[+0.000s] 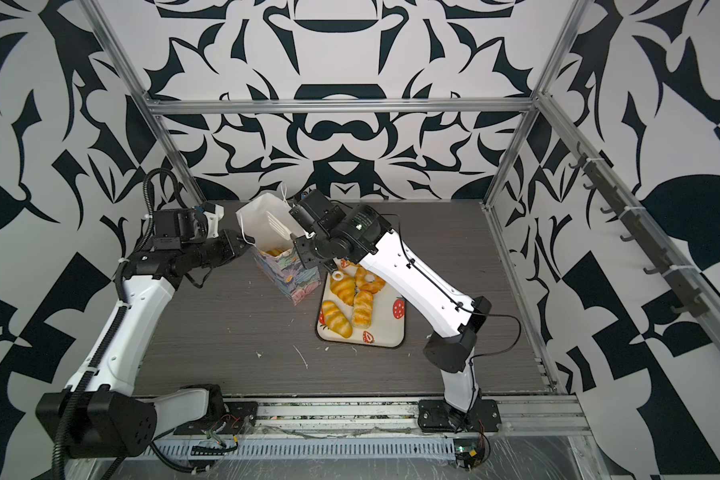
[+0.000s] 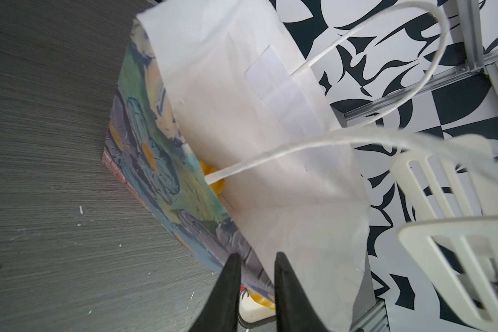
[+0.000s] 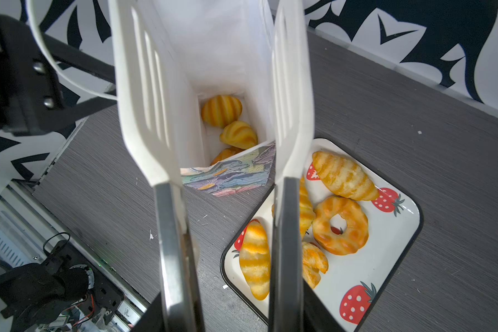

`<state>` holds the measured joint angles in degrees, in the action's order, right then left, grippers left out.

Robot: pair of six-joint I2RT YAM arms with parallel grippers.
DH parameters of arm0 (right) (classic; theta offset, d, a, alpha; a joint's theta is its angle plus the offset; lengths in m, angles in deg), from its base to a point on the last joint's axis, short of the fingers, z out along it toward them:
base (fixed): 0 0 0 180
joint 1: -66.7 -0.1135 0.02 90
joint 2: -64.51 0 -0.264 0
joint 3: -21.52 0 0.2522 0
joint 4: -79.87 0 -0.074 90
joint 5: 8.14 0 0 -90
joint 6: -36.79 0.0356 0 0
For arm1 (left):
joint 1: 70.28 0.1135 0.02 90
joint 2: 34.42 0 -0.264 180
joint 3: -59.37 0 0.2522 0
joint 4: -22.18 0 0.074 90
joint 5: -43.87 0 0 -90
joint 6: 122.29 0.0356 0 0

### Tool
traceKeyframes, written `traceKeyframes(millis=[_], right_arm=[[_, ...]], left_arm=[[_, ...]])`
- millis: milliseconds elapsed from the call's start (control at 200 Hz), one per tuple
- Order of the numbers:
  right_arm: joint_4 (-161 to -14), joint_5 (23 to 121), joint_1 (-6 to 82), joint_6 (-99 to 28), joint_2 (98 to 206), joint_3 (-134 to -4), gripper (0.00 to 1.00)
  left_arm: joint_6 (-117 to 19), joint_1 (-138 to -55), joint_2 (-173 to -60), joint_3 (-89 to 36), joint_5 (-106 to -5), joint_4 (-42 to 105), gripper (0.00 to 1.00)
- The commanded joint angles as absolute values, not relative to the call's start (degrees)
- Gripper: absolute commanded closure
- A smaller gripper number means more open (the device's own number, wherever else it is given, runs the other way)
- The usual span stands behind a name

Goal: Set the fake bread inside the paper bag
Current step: 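Lift the empty tongs out of the bag and move back over the tray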

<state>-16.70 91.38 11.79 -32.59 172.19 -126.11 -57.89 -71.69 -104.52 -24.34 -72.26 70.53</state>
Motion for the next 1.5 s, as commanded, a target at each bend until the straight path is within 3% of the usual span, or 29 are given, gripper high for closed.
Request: traceKeyframes(millis=[0, 730, 1495], right_arm=[[-17.81, 94.91, 11.59, -33.41, 167.86, -125.41, 0.46], [-20.03, 100.15, 13.93, -30.60, 150.84, -104.19, 0.45], [-20.29, 97.04, 18.09, -27.27, 143.80, -87.01, 0.45]], left_arm=[[-57.43, -71.86, -103.27, -24.88, -72.36, 71.65, 0.75], [-57.43, -71.86, -103.28, -24.88, -72.41, 71.58, 0.75], [-57.46, -71.86, -103.71, -25.05, -72.40, 71.41, 0.75]])
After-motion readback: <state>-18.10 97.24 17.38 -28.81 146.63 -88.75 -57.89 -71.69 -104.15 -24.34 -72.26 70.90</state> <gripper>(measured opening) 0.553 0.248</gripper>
